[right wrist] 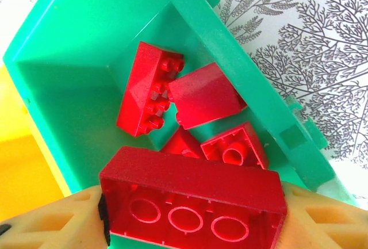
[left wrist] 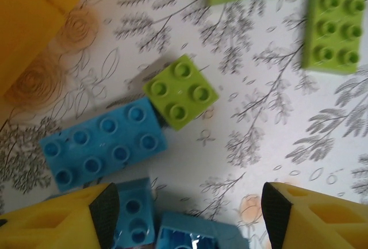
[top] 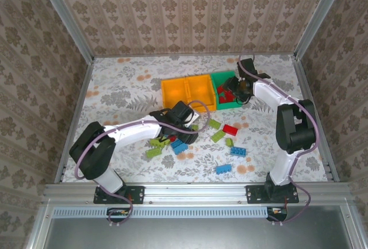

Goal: Sort the legos into containers by color

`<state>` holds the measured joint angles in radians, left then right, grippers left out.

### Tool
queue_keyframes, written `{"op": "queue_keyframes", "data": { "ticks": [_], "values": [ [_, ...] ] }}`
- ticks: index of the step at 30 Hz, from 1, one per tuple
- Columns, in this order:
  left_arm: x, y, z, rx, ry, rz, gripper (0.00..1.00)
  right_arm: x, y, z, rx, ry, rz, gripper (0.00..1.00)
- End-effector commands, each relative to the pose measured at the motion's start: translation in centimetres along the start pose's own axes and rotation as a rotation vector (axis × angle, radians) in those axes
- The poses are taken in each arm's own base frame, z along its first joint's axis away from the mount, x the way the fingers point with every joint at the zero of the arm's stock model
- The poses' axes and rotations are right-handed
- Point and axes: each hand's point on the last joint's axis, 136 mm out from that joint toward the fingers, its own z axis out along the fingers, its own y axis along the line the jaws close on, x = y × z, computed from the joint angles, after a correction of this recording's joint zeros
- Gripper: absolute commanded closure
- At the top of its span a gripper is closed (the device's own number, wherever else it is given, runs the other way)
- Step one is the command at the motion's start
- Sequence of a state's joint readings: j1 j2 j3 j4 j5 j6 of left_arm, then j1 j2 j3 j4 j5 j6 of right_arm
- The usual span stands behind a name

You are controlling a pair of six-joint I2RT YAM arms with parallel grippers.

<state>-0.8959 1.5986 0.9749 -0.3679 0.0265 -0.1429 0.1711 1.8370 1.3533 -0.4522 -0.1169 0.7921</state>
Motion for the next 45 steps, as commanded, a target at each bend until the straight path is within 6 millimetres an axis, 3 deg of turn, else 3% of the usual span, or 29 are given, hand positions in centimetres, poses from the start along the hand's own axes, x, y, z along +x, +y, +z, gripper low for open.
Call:
{"op": "queue_keyframes", "data": {
  "ticks": [1, 6, 16, 24, 31, 45],
  "values": [
    [0.6, 1.4, -0.8, -0.071, 0.004, -0.048, 0.31, 0.0, 0.1, 0.7, 0.01, 0.02, 0.013, 0.32],
    [1.7, 3.4, -1.1, -0.144, 0.032, -0.108, 0.32, 0.4, 0.7, 0.6, -0.012, 0.027, 0.007, 0.25],
    [4.1, 6.9, -2.8, -0.229, 0.051, -0.246, 0.31, 1.4, 2.2, -0.4, -0.054, 0.033, -0.051, 0.2],
    [8.3, 8.9, -4.6, -0.327, 0.051, -0.37, 0.29, 1.6, 2.3, -0.4, -0.069, 0.036, -0.053, 0.19],
    [10.4, 8.6, -4.5, -0.306, 0.058, -0.483, 0.22, 1.8, 2.4, 0.0, -0.079, 0.048, -0.052, 0.19],
    [10.7, 7.5, -3.1, -0.232, 0.068, -0.512, 0.25, 2.0, 2.1, 0.1, -0.066, 0.054, -0.058, 0.19]
  ]
}}
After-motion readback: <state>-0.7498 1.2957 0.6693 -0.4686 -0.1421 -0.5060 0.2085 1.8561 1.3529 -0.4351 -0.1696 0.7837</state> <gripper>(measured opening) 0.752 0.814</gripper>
